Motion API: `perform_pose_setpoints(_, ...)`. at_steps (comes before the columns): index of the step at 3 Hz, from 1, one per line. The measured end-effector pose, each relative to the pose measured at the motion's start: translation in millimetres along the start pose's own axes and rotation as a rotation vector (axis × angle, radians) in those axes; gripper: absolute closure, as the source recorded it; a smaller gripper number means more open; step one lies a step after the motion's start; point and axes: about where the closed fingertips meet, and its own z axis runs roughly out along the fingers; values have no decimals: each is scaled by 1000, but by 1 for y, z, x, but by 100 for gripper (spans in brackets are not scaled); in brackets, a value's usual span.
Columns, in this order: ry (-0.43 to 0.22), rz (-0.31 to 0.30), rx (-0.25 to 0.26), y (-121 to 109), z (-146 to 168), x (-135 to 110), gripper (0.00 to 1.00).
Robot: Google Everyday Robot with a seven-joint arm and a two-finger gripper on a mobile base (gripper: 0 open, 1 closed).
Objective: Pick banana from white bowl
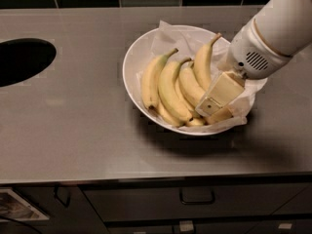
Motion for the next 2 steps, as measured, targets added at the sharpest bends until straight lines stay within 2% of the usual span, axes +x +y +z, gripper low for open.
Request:
perform_pose_setpoints(1,16,2,10,5,4,2,27)
perform_pose_setpoints(2,28,3,26,10,9,4,43)
